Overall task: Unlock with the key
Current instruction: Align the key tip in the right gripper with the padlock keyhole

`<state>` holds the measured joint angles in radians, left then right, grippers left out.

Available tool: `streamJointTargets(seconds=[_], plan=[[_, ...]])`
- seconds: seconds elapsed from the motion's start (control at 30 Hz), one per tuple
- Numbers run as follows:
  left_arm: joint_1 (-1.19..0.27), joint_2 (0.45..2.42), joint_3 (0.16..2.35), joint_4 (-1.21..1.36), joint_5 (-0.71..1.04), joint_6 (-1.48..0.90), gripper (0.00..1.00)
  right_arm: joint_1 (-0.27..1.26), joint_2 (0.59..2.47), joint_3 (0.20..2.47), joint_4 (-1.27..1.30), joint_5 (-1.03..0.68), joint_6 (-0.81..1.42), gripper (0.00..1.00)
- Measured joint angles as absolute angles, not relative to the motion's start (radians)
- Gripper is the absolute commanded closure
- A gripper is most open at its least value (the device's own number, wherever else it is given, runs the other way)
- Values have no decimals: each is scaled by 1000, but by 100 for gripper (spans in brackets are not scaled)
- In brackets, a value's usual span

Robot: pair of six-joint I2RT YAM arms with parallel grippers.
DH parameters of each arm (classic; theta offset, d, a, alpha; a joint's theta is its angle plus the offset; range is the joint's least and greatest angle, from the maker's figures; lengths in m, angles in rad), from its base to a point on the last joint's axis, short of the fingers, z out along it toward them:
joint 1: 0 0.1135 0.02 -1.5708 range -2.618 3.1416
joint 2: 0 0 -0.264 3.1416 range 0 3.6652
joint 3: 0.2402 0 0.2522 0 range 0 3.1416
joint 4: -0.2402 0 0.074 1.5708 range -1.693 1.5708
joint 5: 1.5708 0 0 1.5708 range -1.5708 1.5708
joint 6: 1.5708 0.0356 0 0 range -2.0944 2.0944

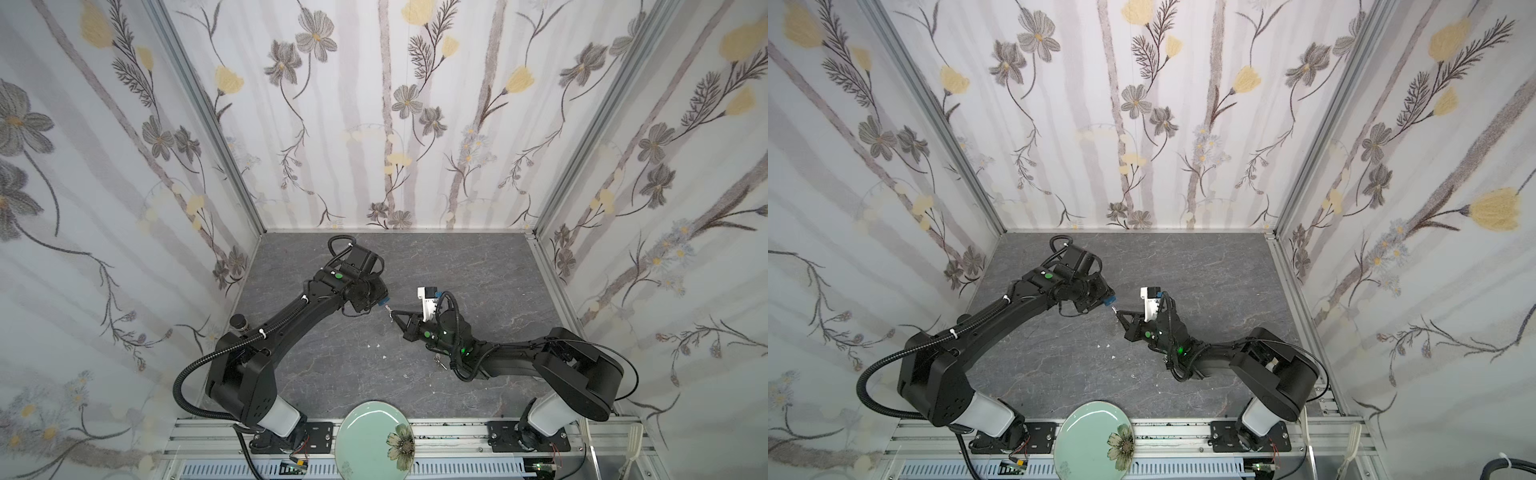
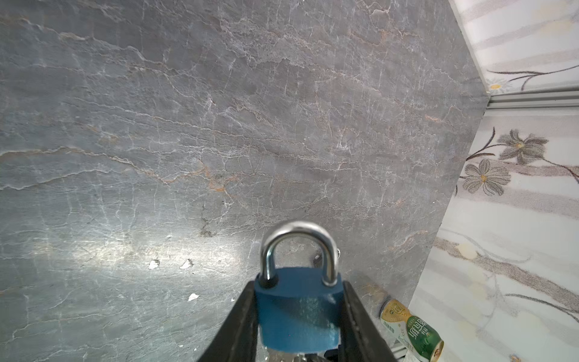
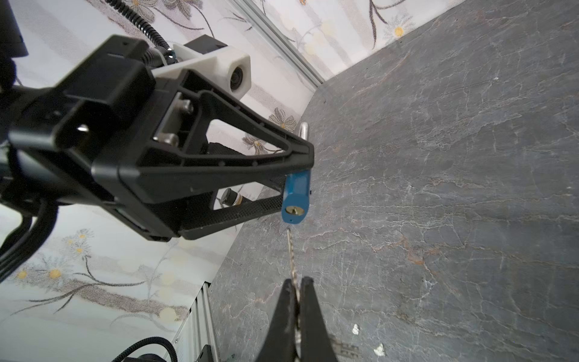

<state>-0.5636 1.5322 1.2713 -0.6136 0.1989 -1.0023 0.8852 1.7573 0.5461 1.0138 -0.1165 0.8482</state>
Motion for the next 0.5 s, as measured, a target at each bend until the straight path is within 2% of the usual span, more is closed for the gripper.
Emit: streamJointTargets(seconds=[0.5], plan=[[-567, 1526, 1256, -587, 216, -1018, 68, 873, 1773, 557, 1029, -105, 863, 100]])
